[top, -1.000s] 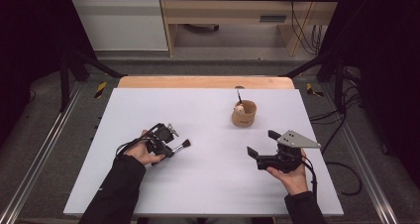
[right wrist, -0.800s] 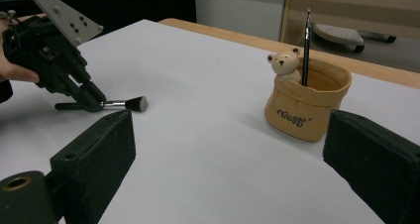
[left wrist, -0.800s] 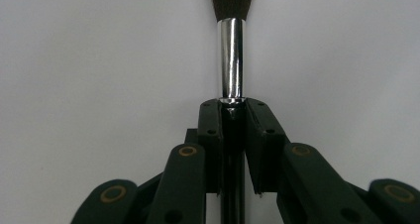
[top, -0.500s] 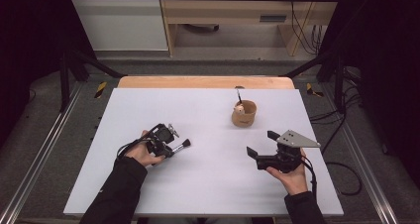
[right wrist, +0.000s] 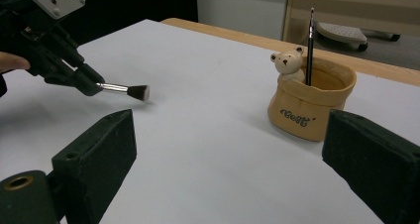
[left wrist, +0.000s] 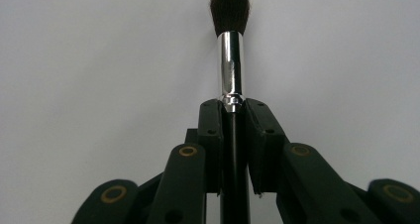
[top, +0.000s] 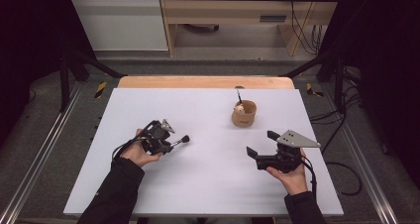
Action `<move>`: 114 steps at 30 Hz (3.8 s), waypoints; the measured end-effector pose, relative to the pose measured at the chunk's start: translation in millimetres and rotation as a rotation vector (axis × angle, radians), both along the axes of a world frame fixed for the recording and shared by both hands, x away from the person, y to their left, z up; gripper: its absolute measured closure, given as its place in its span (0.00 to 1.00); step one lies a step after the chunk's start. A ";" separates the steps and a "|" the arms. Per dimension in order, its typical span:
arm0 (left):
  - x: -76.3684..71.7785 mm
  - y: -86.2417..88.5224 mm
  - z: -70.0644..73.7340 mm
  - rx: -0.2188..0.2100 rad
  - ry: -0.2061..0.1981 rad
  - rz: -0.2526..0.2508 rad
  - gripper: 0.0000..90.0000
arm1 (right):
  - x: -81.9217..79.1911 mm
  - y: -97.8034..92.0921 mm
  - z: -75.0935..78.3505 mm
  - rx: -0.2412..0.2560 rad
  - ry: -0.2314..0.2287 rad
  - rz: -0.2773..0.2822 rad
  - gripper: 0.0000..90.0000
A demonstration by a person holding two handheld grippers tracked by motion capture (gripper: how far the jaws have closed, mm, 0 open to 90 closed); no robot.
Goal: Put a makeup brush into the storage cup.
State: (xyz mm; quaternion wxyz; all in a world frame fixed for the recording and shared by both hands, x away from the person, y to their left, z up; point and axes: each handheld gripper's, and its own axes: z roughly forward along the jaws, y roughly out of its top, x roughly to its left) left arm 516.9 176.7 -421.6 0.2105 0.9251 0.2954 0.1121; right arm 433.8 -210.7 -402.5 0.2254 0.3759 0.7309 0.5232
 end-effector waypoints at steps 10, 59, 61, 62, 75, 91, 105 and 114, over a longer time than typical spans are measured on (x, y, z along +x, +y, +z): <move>-13.6 -1.0 14.3 -0.112 -0.098 0.022 0.87 | -0.7 1.9 1.6 0.010 0.001 0.000 0.08; -72.0 -43.8 35.1 -0.377 -0.361 0.175 0.87 | 15.0 65.1 17.5 0.194 0.095 0.036 0.12; -73.4 -44.2 34.4 -0.372 -0.369 0.179 0.87 | 15.9 66.7 17.1 0.207 0.100 0.037 0.12; -74.0 -44.7 33.9 -0.382 -0.370 0.183 0.87 | 16.1 67.7 17.1 0.212 0.106 0.034 0.12; -80.5 -46.2 30.6 -0.428 -0.397 0.217 0.87 | 20.1 83.3 12.5 0.276 0.161 0.018 0.12; -91.4 -56.3 25.4 -0.449 -0.434 0.251 0.87 | 21.9 101.2 7.2 0.334 0.222 0.034 0.17; -96.0 -69.3 18.8 -0.452 -0.438 0.264 0.87 | 25.6 113.3 -1.0 0.378 0.263 0.030 0.20; -99.4 -73.8 15.6 -0.477 -0.447 0.277 0.87 | 28.6 118.0 -4.7 0.409 0.296 0.020 0.26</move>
